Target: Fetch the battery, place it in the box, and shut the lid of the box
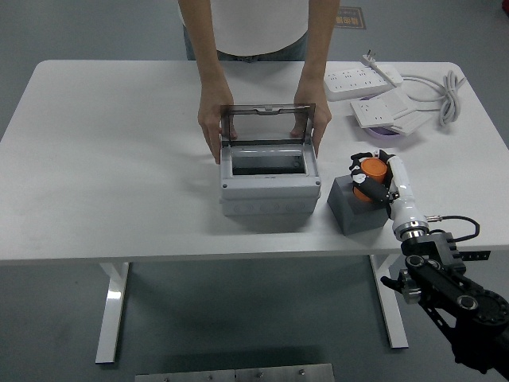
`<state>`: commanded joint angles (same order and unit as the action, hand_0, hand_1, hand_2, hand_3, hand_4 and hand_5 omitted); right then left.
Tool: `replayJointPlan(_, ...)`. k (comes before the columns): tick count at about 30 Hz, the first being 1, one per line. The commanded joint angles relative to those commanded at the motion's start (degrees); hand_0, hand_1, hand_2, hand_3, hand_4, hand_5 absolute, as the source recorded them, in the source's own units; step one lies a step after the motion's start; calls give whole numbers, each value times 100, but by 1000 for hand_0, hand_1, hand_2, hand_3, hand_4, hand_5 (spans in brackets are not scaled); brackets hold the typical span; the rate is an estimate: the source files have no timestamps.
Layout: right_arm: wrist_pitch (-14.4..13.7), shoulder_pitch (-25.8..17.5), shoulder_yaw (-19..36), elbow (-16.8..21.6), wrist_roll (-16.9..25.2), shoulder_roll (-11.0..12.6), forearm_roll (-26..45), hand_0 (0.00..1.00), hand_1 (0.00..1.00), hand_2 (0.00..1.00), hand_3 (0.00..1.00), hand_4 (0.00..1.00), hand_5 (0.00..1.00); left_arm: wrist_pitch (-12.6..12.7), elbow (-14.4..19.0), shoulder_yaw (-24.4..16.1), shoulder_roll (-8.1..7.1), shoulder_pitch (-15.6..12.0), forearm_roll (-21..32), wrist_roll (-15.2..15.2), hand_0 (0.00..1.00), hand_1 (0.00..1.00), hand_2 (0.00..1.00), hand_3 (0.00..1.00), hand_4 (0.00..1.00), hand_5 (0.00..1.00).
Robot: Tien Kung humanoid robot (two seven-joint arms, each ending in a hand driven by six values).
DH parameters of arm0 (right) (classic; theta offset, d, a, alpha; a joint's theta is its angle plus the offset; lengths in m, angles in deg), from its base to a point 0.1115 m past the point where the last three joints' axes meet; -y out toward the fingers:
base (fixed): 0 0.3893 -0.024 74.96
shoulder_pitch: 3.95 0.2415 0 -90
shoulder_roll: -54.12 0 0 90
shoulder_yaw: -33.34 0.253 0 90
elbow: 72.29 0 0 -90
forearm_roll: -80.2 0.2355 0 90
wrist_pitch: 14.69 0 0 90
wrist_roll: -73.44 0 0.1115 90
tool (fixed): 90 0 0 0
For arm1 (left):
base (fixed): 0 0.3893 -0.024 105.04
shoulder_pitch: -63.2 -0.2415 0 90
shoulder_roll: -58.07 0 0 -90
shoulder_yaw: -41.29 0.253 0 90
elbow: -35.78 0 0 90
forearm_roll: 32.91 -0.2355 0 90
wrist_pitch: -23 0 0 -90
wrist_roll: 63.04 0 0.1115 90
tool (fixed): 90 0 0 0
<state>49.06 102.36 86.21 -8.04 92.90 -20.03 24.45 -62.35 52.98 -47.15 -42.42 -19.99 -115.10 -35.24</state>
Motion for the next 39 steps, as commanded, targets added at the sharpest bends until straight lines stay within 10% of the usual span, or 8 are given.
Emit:
replayJointPlan(20,-96,579,-218,63,-112,226,-109,176,219,288,325,177,2,42,12,-3,-11,14,-3,4,541,724,682,590,679,166)
replayJointPlan(39,1122,1551,-440,419,-2554,584,-3869,183,225,291,330,176,2,78,25,-7,-53,25,19,27,541,724,686,591,683,177)
